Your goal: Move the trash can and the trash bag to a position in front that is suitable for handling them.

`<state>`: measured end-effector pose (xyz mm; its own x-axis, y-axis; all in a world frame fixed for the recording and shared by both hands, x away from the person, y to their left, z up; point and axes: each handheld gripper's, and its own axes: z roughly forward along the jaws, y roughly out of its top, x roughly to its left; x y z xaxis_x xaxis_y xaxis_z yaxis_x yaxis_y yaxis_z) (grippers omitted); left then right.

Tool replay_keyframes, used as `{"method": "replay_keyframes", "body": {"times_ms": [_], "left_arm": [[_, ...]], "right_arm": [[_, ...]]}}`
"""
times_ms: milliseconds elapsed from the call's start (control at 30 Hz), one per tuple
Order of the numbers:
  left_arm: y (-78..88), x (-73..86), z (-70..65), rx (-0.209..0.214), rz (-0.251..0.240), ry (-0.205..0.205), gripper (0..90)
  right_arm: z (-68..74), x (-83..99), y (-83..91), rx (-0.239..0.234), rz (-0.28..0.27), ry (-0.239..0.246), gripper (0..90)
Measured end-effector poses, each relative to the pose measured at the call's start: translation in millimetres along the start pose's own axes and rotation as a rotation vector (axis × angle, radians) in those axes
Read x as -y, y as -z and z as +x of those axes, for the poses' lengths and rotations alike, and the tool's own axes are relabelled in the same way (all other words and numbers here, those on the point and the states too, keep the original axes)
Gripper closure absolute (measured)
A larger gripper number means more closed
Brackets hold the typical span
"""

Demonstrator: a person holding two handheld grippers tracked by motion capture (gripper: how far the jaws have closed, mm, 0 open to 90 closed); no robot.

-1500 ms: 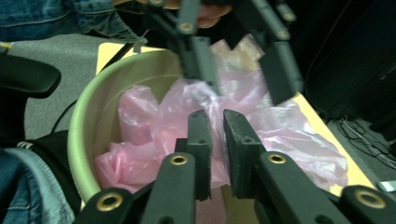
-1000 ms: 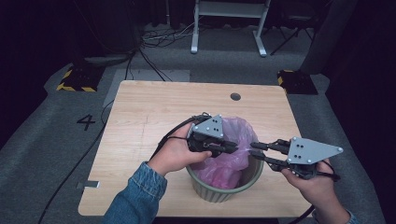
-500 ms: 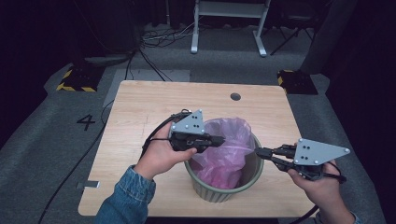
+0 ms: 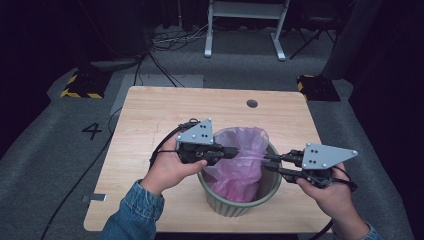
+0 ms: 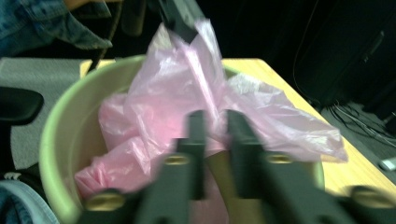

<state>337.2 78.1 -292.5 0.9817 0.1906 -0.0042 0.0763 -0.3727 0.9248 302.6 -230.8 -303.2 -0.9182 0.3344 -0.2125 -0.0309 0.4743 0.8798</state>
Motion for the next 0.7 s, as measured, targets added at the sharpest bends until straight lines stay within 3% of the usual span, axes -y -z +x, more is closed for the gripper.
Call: {"method": "replay_keyframes", "body": {"times_ms": [133,333,700], "left_arm": [[8.6,1.5,1.5,-0.015,-0.030,0.010,90.0],[23.8,4.4,4.6,-0.070,-0.050,0.027,90.0],[55.9,34.1,7.7,-0.119,-0.038,0.077,90.0]], "right_arm": [[0.1,2.8,3.1,0.004,-0.010,-0.011,90.0],[1.1,6.3,11.1,0.007,0.019,0.020,90.0],[-7.7,30.8,32.9,-0.015,0.036,-0.022,90.0]]}}
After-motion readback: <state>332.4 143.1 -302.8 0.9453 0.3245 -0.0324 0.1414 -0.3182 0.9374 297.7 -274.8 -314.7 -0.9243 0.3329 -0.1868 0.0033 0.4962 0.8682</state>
